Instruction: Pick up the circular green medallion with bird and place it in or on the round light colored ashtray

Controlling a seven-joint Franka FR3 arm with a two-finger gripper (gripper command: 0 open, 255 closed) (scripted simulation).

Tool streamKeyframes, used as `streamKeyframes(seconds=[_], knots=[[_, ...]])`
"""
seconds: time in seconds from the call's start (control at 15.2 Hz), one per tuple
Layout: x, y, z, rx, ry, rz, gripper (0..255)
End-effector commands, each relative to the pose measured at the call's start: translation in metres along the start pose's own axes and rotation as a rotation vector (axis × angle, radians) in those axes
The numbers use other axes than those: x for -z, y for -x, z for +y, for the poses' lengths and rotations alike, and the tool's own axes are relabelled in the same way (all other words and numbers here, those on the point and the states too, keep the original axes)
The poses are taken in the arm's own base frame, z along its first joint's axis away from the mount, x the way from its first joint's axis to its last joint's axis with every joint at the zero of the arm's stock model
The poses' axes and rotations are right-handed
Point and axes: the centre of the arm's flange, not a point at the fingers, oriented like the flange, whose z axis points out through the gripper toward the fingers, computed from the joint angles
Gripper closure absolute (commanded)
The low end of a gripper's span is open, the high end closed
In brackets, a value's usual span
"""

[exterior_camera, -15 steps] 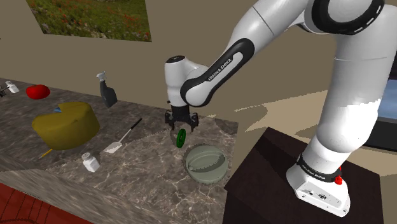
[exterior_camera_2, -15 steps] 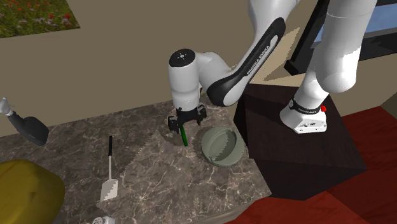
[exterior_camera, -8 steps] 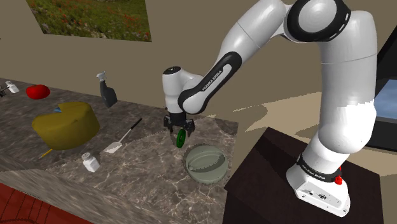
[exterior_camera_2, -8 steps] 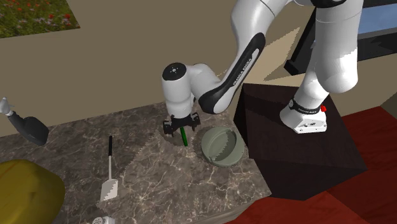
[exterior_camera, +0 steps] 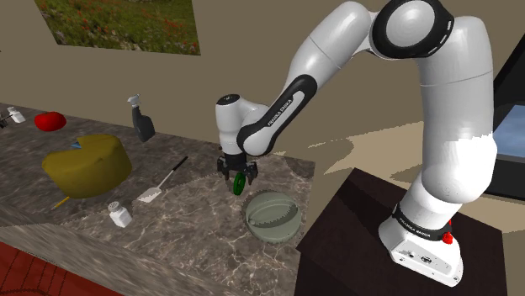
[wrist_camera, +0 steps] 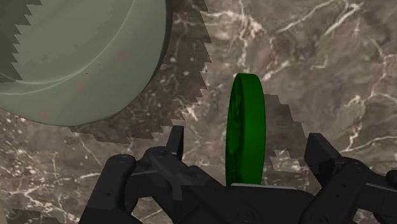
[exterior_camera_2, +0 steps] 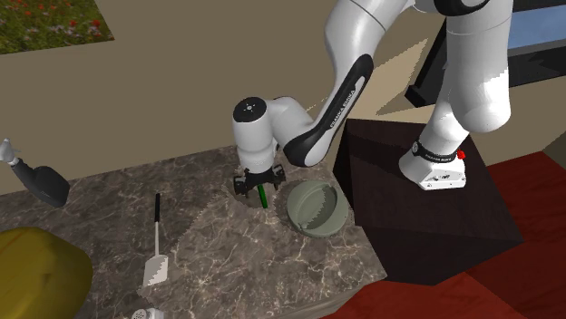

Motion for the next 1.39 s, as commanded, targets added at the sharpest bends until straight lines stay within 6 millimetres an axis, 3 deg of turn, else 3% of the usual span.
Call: streamKeyframes(seconds=[0.0, 0.07, 0.13, 0.73, 1.32], knots=[[0.000, 0.000, 0.000, 0.000, 0.000, 0.000, 0], [0.000, 0.000, 0.000, 0.000, 0.000, 0.000, 0], [0.000, 0.000, 0.000, 0.000, 0.000, 0.000, 255], [0.000, 0.000, 0.000, 0.000, 0.000, 0.000, 255], [0.047, -0.001, 0.001, 0.000, 0.000, 0.000, 255]])
